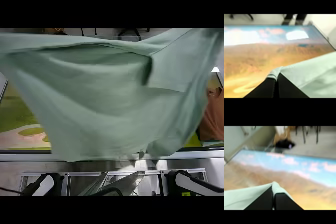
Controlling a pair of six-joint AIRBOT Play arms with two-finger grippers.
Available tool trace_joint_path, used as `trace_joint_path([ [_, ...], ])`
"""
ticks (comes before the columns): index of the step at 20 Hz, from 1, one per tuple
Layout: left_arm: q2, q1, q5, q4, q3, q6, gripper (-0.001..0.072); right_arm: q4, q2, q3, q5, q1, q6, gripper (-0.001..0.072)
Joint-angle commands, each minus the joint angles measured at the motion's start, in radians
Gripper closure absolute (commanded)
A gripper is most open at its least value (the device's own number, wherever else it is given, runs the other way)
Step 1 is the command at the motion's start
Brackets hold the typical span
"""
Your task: Fold the shirts.
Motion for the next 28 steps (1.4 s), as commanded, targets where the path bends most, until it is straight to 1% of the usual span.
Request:
trace_joint_path([
  [1,-0.229,-0.155,0.080,0.144,-0.132,0.017,0.0696,-0.006,-0.175,-0.170,-0.019,0.034,-0.039,0.0697],
  [3,-0.418,-0.181,0.095,0.143,-0.129,0.017,0.0696,-0.011,-0.299,-0.235,-0.085,0.062,-0.069,0.0697],
  [5,-0.621,-0.199,0.069,0.144,-0.066,0.011,0.0696,-0.003,-0.450,-0.236,-0.124,0.081,-0.094,0.0698],
  [8,-0.895,-0.219,0.051,0.143,0.105,-0.053,0.0696,0.039,-0.622,-0.217,-0.227,0.099,-0.117,0.0698],
  [10,-1.014,-0.220,0.050,0.143,0.234,-0.105,0.0696,0.069,-0.713,-0.158,-0.264,0.099,-0.122,0.0698],
  [12,-1.078,-0.220,0.037,0.142,0.348,-0.142,0.0696,0.071,-0.777,-0.068,-0.259,0.096,-0.120,0.0698],
  [14,-1.088,-0.218,0.014,0.145,0.398,-0.152,0.0696,0.050,-0.784,-0.016,-0.256,0.088,-0.120,0.0698],
  [15,-1.080,-0.215,0.009,0.145,0.397,-0.154,0.0696,0.011,-0.773,-0.003,-0.239,0.082,-0.113,0.0698],
  [18,-1.055,-0.211,-0.066,0.155,0.393,-0.156,0.0696,-0.179,-0.706,-0.001,-0.125,0.060,-0.069,0.0698],
  [19,-1.034,-0.211,-0.076,0.191,0.372,-0.156,0.0696,-0.240,-0.687,-0.002,-0.084,0.056,-0.055,0.0698],
  [21,-0.977,-0.212,-0.063,0.287,0.305,-0.159,0.0696,-0.327,-0.653,-0.002,0.005,0.054,-0.052,0.0698],
  [24,-0.921,-0.212,-0.071,0.356,0.220,-0.167,0.0696,-0.419,-0.640,-0.003,0.103,0.055,-0.034,0.0698],
  [26,-0.900,-0.226,-0.039,0.387,0.160,-0.165,0.0696,-0.457,-0.640,-0.033,0.132,0.056,-0.023,0.0697],
  [28,-0.904,-0.255,-0.002,0.423,0.122,-0.151,0.0696,-0.458,-0.640,-0.089,0.112,0.062,-0.027,0.0698],
])
